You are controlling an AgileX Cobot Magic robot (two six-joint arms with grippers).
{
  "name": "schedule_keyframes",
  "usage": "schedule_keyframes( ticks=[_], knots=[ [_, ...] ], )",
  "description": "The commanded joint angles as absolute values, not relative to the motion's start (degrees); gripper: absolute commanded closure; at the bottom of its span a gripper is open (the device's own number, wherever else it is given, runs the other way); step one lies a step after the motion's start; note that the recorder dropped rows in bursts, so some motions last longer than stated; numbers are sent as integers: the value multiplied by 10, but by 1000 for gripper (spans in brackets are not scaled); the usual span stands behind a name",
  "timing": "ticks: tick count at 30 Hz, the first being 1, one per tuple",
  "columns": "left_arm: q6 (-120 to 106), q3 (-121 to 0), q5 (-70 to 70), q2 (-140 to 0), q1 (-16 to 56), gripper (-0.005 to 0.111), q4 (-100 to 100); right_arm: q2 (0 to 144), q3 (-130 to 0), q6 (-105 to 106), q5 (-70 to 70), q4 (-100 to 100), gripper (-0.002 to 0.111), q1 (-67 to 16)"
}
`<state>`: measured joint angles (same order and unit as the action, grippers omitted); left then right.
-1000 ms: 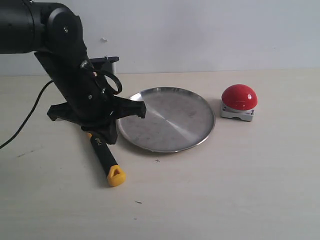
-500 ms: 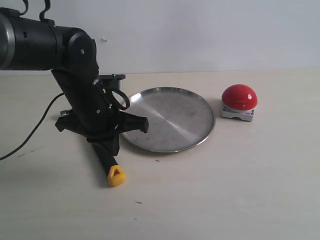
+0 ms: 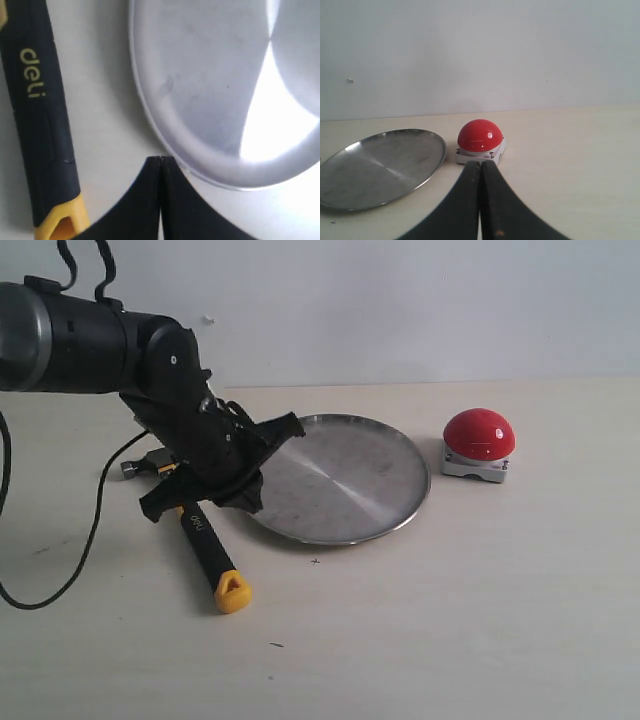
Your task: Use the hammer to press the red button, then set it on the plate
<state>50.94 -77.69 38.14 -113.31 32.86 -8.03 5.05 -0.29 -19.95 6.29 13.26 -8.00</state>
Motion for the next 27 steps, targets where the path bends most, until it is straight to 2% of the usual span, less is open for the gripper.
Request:
schedule_keyframes(
  ticks=[1, 8, 10, 12, 14, 16, 18, 21, 24, 27],
  knots=[
    [530, -781, 327, -1110, 302, 107, -103, 49, 0, -197, 61, 133, 108, -77],
    [611, -781, 289, -1105, 231, 107, -97, 49, 0, -197, 61, 133, 108, -77],
    [671, -781, 261, -1105, 231, 107, 31, 49, 0, -197, 61, 133, 108, -77],
    [821, -781, 268, -1105, 253, 107, 263, 49, 0, -197, 61, 133, 108, -77],
    [962, -781, 336, -1105, 295, 107, 517, 49, 0, -197, 61, 133, 108, -77],
    [998, -784, 400, -1107, 319, 107, 610, 49, 0, -197, 61, 133, 108, -77],
    [950, -819, 484, -1119, 327, 107, 568, 49, 0, -197, 61, 133, 108, -77],
    [814, -923, 630, -1158, 306, 107, 372, 49, 0, -197, 61, 133, 108, -77],
    [776, -977, 699, -1186, 291, 107, 278, 49, 0, -197, 61, 133, 108, -77],
    [753, -1007, 700, -1212, 264, 107, 145, 49, 0, -197, 61, 133, 108, -77]
  ],
)
